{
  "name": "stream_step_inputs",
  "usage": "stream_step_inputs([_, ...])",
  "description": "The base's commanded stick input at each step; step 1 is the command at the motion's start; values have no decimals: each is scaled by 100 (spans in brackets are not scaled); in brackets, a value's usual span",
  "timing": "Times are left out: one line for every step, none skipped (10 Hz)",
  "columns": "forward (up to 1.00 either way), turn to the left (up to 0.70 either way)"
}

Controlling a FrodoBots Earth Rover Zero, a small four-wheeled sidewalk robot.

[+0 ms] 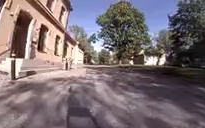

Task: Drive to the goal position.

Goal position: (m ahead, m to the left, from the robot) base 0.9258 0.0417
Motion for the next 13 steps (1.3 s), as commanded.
stream_step_inputs([85,0])
stream_step_inputs([85,0])
stream_step_inputs([85,0])
stream_step_inputs([85,0])
stream_step_inputs([85,0])
stream_step_inputs([85,0])
stream_step_inputs([85,0])
stream_step_inputs([85,0])
stream_step_inputs([85,0])
stream_step_inputs([85,0])
stream_step_inputs([85,0])
stream_step_inputs([85,0])
stream_step_inputs([85,0])
